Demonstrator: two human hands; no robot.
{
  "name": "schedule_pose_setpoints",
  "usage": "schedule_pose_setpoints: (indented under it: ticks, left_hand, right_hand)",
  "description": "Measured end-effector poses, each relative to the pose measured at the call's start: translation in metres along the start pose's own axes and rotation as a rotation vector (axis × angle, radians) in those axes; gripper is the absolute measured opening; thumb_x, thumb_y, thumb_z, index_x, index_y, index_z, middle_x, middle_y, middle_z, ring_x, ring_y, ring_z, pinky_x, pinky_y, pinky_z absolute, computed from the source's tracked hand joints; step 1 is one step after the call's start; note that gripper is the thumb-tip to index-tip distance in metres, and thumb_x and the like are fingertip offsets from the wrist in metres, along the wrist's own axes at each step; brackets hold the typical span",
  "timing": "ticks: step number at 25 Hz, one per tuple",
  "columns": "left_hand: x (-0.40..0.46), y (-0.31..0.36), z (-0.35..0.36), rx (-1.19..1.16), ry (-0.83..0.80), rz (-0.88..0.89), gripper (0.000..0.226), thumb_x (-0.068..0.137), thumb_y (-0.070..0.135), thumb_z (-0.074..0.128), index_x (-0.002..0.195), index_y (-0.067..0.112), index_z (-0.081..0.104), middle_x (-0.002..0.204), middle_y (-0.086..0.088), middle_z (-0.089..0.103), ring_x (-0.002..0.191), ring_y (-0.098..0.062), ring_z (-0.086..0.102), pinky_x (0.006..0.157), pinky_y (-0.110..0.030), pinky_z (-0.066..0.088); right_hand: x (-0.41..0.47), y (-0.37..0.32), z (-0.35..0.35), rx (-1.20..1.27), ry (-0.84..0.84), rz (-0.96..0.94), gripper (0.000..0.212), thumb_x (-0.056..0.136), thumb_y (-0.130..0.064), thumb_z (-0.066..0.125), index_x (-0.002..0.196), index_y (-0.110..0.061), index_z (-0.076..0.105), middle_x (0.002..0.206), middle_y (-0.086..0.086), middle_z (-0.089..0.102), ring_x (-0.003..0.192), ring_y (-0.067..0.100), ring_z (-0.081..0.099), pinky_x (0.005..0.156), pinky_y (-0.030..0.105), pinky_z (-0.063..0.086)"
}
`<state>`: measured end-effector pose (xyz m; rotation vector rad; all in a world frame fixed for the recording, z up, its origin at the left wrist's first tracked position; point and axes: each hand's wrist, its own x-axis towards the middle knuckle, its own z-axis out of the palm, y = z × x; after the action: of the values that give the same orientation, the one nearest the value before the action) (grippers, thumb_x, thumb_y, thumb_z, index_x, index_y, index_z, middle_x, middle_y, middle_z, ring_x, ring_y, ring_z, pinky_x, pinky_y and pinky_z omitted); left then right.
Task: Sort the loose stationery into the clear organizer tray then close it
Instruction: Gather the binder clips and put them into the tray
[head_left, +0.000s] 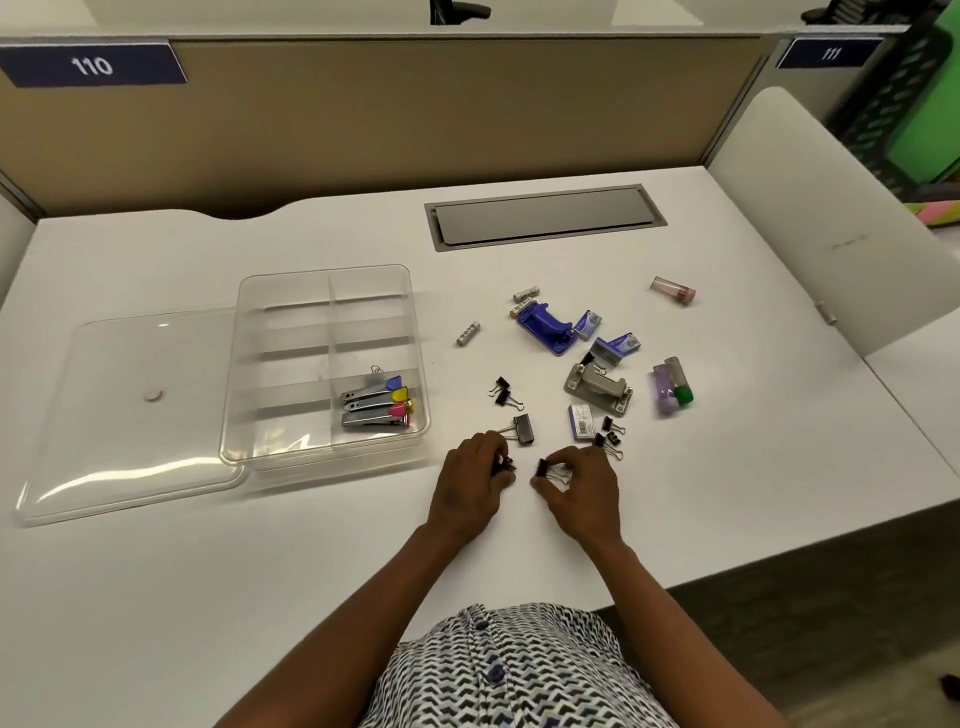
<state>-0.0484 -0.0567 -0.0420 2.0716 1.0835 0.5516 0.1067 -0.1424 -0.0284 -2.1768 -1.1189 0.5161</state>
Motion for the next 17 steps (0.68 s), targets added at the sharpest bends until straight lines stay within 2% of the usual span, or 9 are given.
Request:
schedule_pose_setpoints:
  ticks: [2, 4, 6, 8, 10, 11, 14, 16, 17]
  left_hand:
    - [-0.002, 0.000, 0.000, 0.058, -0.042, 0.003, 0.044, 0.087, 0.023, 0.066, 0.130, 0.020, 0.053, 0.105, 0.001, 0.060, 0.095, -0.020, 0.054, 0.087, -0.036, 0.043]
    - [-0.004, 0.001, 0.001, 0.171, -0.064, 0.009, 0.050, 0.091, 0.025, 0.063, 0.139, 0.016, 0.051, 0.107, -0.003, 0.058, 0.096, -0.022, 0.054, 0.088, -0.034, 0.041]
    - [-0.007, 0.003, 0.000, 0.245, -0.031, 0.030, 0.038, 0.092, 0.024, 0.063, 0.129, 0.014, 0.060, 0.103, -0.006, 0.060, 0.093, -0.026, 0.057, 0.085, -0.035, 0.042]
    - [-0.010, 0.005, 0.000, 0.268, 0.015, 0.046, 0.024, 0.091, 0.020, 0.065, 0.114, 0.014, 0.067, 0.097, -0.007, 0.061, 0.086, -0.028, 0.058, 0.080, -0.036, 0.044]
    - [-0.012, 0.005, 0.000, 0.265, 0.037, 0.041, 0.017, 0.089, 0.019, 0.067, 0.105, 0.013, 0.068, 0.094, -0.007, 0.060, 0.082, -0.029, 0.058, 0.077, -0.038, 0.046]
    - [-0.012, 0.006, 0.000, 0.257, 0.036, 0.028, 0.016, 0.090, 0.019, 0.067, 0.104, 0.012, 0.068, 0.096, -0.008, 0.059, 0.082, -0.030, 0.058, 0.077, -0.039, 0.047]
    - [-0.011, 0.008, -0.001, 0.199, 0.008, -0.032, 0.015, 0.090, 0.018, 0.067, 0.104, 0.012, 0.065, 0.120, -0.007, 0.054, 0.091, -0.028, 0.060, 0.081, -0.041, 0.049]
    - [-0.010, 0.011, -0.002, 0.191, 0.008, -0.024, 0.015, 0.087, 0.013, 0.069, 0.100, 0.012, 0.061, 0.134, -0.006, 0.051, 0.095, -0.026, 0.060, 0.083, -0.042, 0.049]
    - [-0.009, 0.012, -0.003, 0.206, 0.013, -0.001, 0.014, 0.085, 0.011, 0.069, 0.096, 0.012, 0.059, 0.131, -0.006, 0.054, 0.094, -0.027, 0.060, 0.080, -0.043, 0.048]
  right_hand:
    - [0.000, 0.000, -0.001, 0.040, 0.034, 0.011, 0.025, 0.072, -0.021, 0.086, 0.087, -0.020, 0.066, 0.092, 0.000, 0.061, 0.080, 0.013, 0.059, 0.072, 0.029, 0.045]
    - [-0.002, 0.001, -0.001, 0.147, 0.056, 0.062, 0.022, 0.075, -0.019, 0.084, 0.079, -0.021, 0.063, 0.080, -0.004, 0.066, 0.070, 0.010, 0.061, 0.067, 0.027, 0.049]
    - [-0.002, 0.002, -0.002, 0.323, 0.032, 0.181, 0.020, 0.080, -0.020, 0.081, 0.082, -0.023, 0.061, 0.075, -0.003, 0.070, 0.068, 0.009, 0.065, 0.065, 0.022, 0.050]
    - [0.003, 0.002, -0.006, 0.596, -0.023, 0.324, 0.014, 0.087, -0.016, 0.074, 0.092, -0.023, 0.062, 0.073, 0.002, 0.073, 0.067, 0.012, 0.067, 0.061, 0.020, 0.050]
    - [0.008, 0.002, -0.011, 0.867, -0.039, 0.474, 0.011, 0.090, -0.009, 0.065, 0.096, -0.018, 0.068, 0.064, 0.005, 0.068, 0.057, 0.015, 0.057, 0.050, 0.022, 0.041]
    - [0.010, 0.003, -0.013, 0.939, -0.023, 0.542, 0.010, 0.090, -0.009, 0.063, 0.090, -0.016, 0.070, 0.059, 0.005, 0.062, 0.053, 0.015, 0.049, 0.046, 0.023, 0.034]
    - [0.012, 0.011, -0.022, 0.922, 0.050, 0.632, 0.019, 0.089, -0.023, 0.063, 0.071, -0.015, 0.063, 0.051, 0.000, 0.046, 0.049, 0.016, 0.038, 0.044, 0.025, 0.028]
    - [0.010, 0.019, -0.025, 0.729, 0.116, 0.543, 0.029, 0.089, -0.033, 0.067, 0.069, -0.014, 0.058, 0.053, 0.000, 0.051, 0.049, 0.015, 0.044, 0.047, 0.025, 0.034]
    - [0.010, 0.022, -0.027, 0.605, 0.169, 0.488, 0.030, 0.089, -0.035, 0.068, 0.069, -0.014, 0.060, 0.056, -0.001, 0.057, 0.051, 0.015, 0.050, 0.051, 0.025, 0.037]
